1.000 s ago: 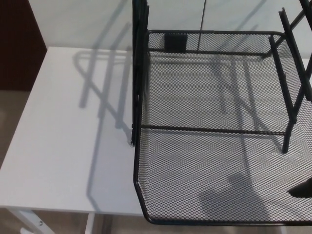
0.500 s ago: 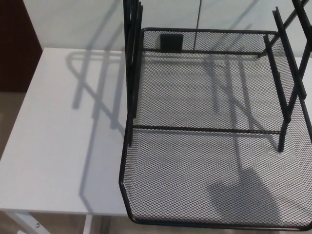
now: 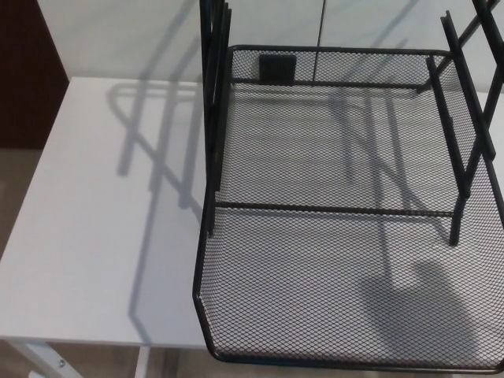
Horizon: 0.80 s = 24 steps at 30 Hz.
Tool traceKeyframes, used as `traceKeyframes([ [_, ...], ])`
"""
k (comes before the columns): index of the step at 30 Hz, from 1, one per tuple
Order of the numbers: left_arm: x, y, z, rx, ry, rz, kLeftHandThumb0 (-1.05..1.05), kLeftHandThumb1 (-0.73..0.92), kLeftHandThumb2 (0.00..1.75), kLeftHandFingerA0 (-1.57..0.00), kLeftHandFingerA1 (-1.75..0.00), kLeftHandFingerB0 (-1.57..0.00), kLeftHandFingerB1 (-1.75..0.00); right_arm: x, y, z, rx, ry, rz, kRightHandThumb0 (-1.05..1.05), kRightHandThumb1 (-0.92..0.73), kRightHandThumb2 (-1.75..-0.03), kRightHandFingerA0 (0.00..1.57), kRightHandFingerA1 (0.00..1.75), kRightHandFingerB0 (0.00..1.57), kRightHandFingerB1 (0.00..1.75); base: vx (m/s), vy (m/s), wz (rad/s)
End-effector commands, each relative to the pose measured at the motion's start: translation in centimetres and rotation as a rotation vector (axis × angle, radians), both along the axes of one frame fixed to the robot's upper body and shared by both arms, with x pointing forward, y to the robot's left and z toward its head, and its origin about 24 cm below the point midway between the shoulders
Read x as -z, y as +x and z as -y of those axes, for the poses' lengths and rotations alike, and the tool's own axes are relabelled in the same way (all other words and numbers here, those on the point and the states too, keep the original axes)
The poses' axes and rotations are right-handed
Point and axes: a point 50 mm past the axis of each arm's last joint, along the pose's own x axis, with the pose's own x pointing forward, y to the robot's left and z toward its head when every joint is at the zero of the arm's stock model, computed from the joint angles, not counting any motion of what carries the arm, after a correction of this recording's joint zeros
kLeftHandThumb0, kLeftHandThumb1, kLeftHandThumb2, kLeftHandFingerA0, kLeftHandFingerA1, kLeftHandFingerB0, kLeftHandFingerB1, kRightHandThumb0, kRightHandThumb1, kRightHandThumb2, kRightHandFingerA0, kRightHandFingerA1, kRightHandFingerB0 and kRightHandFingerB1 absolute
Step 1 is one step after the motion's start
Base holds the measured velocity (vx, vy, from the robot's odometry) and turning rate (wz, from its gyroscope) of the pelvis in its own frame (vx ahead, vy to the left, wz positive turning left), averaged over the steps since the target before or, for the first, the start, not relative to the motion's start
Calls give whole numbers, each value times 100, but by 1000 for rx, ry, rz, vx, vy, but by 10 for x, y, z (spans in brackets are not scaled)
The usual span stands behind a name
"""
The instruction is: The robot walks towards a file tray kept in the middle of a desk and uses its right hand to grab a tray and pulls it out towards itself
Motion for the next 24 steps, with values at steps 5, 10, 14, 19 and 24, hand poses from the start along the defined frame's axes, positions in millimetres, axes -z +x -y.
traceKeyframes([
  [5,-7,10,-7,56,18,-63,-36,56,57,-58,-44,-50,-53,-158,-101,-38,-875,378,79,-63,-62,-60,54,48,67,42,0,0,0],
  [10,-6,7,-9,23,-4,-70,-35,55,56,-56,-45,-49,-54,-159,-100,-39,-886,379,68,-63,-62,-60,54,48,67,42,0,0,0],
  [14,-2,0,-6,54,22,-80,-39,56,57,-60,-42,-52,-51,-161,-103,-39,-883,379,51,-63,-62,-60,54,48,67,42,0,0,0],
  [19,1,-5,-6,21,6,-86,-39,55,57,-60,-43,-53,-54,-162,-104,-39,-887,381,39,-63,-62,-60,54,48,67,42,0,0,0],
  [24,0,-5,-6,37,18,-84,-37,57,57,-59,-42,-51,-50,-162,-104,-39,-892,383,33,-63,-62,-60,54,48,67,42,0,0,0],
])
